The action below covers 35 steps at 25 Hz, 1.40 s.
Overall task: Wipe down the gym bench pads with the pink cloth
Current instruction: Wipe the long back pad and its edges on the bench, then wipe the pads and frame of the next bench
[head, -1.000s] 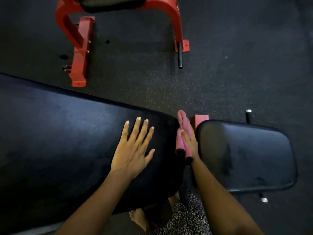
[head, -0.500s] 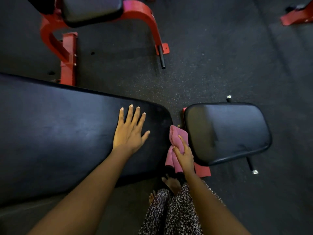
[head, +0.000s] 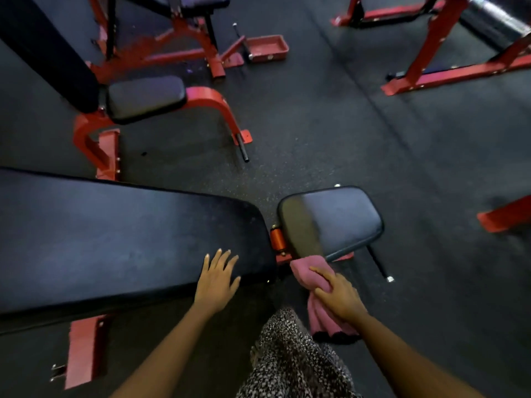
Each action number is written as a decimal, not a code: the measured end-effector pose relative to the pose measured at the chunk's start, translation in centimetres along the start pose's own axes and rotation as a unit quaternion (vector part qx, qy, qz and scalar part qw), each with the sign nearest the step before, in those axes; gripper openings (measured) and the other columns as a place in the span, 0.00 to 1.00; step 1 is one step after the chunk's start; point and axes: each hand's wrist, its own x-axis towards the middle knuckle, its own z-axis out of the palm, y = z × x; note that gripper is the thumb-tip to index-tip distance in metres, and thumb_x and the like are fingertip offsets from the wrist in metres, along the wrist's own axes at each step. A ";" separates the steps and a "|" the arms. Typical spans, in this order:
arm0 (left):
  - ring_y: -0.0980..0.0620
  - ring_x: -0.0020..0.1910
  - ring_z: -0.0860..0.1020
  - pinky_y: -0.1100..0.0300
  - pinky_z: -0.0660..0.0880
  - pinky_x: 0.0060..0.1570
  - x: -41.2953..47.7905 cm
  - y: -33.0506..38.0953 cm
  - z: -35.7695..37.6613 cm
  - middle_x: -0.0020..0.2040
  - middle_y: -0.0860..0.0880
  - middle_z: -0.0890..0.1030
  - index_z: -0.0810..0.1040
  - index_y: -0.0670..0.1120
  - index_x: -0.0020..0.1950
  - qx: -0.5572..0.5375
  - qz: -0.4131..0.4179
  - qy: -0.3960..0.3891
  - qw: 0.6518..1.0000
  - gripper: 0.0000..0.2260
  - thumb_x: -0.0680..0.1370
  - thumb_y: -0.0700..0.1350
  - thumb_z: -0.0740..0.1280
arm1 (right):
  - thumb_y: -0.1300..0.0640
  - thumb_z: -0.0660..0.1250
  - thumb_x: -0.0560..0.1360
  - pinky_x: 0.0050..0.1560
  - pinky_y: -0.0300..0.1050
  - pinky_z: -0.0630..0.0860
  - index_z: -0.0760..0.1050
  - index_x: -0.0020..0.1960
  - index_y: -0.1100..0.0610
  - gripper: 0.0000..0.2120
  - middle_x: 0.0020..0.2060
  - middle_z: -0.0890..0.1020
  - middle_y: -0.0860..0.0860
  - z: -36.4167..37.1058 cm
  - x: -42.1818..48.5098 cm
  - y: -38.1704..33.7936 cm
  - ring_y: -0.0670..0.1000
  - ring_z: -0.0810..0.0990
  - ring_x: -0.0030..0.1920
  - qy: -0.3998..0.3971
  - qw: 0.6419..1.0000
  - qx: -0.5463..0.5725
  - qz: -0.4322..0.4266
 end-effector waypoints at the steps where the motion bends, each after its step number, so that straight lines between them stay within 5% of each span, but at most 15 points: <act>1: 0.48 0.76 0.51 0.50 0.40 0.73 -0.8 0.6 0.3 0.76 0.47 0.58 0.57 0.48 0.75 -0.001 0.006 -0.006 1.000 0.25 0.80 0.53 0.56 | 0.49 0.63 0.74 0.62 0.46 0.67 0.63 0.70 0.39 0.25 0.65 0.72 0.54 -0.6 -1.3 1.0 0.55 0.71 0.64 -0.004 1.000 -0.008 -0.002; 10: 0.49 0.72 0.62 0.49 0.52 0.73 0.2 16.9 3.9 0.73 0.48 0.63 0.62 0.49 0.73 -0.091 0.103 -0.145 0.980 0.29 0.76 0.62 0.55 | 0.49 0.64 0.74 0.62 0.44 0.67 0.64 0.68 0.36 0.25 0.65 0.73 0.49 -5.0 -12.2 17.4 0.50 0.73 0.63 0.033 0.991 0.085 0.096; 17: 0.47 0.69 0.67 0.63 0.58 0.67 3.6 40.6 6.5 0.69 0.42 0.69 0.67 0.39 0.69 -0.201 0.123 -0.161 0.958 0.19 0.79 0.43 0.62 | 0.53 0.65 0.75 0.57 0.39 0.69 0.67 0.68 0.39 0.23 0.65 0.75 0.49 -13.7 -20.4 36.1 0.50 0.75 0.62 0.126 0.967 0.153 0.161; 24: 0.48 0.67 0.69 0.62 0.60 0.66 6.6 58.5 7.6 0.67 0.42 0.71 0.68 0.43 0.69 -0.203 0.175 -0.208 0.941 0.20 0.79 0.48 0.62 | 0.49 0.66 0.73 0.57 0.44 0.71 0.64 0.61 0.28 0.23 0.63 0.77 0.46 -19.6 -27.8 51.8 0.50 0.77 0.59 0.152 0.938 0.196 0.240; 31: 0.49 0.68 0.68 0.62 0.60 0.67 14.2 66.6 8.7 0.68 0.44 0.70 0.68 0.43 0.70 -0.206 0.137 -0.192 0.950 0.20 0.78 0.46 0.63 | 0.49 0.64 0.75 0.59 0.41 0.70 0.64 0.68 0.37 0.23 0.66 0.74 0.48 -27.0 -21.1 63.0 0.49 0.75 0.60 0.138 0.949 0.172 0.228; 35: 0.47 0.65 0.71 0.60 0.63 0.66 20.8 68.3 7.3 0.66 0.42 0.72 0.70 0.41 0.68 -0.248 0.041 -0.177 0.952 0.19 0.78 0.44 0.65 | 0.49 0.66 0.74 0.57 0.43 0.72 0.66 0.68 0.38 0.23 0.65 0.76 0.49 -35.7 -11.2 65.4 0.51 0.76 0.60 0.141 0.956 0.163 0.197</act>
